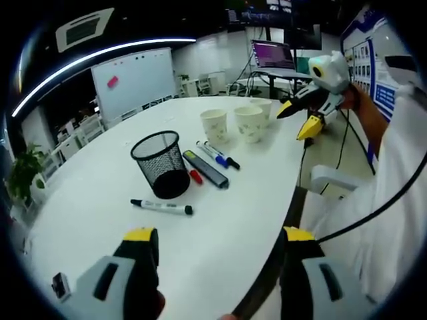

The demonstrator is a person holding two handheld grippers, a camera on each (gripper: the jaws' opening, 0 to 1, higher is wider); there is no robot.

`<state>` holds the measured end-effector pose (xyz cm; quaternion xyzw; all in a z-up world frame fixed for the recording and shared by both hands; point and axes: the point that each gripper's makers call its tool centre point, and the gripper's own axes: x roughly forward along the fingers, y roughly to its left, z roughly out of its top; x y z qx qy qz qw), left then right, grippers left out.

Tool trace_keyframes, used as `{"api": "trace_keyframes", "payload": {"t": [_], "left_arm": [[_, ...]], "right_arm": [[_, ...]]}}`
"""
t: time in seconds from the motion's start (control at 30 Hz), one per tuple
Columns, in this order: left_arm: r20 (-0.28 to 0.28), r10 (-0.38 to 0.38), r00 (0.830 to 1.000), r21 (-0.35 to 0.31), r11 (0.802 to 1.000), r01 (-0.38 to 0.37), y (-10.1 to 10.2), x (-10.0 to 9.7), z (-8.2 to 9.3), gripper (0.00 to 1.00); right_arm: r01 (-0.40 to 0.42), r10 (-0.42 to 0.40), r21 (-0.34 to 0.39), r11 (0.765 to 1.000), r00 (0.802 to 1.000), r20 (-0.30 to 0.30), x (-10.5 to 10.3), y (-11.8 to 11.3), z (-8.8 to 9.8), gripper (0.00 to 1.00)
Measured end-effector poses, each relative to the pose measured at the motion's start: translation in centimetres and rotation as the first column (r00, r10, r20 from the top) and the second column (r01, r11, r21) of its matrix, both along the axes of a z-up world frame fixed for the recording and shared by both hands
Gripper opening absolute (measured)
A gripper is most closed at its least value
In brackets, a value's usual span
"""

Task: Place the scattered laser pointers and whiteboard markers into the pen holder and stack the scattered paper cups together

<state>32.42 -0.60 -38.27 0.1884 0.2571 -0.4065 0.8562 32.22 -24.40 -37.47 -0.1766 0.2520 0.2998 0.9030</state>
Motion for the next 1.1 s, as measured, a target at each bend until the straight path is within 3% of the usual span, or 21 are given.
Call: {"api": "trace_keyframes", "payload": {"t": [0.7,1.1], "left_arm": [[0.002,-0.001,1.000,0.004,1.000,0.001,0.1,0.1,0.2,0.75],[0.004,0.001,1.000,0.013,1.000,-0.001,0.3,0.1,0.3,0.75]], "right_arm": [[0.027,-0.028,-0.035,0.999,1.000,-0.015,-0.3,-1.9,-0.3,0.52],[0.055,-0.054,-0.037,0.998,0.999,0.005,-0.1,-3.0,0.3,0.52]]}}
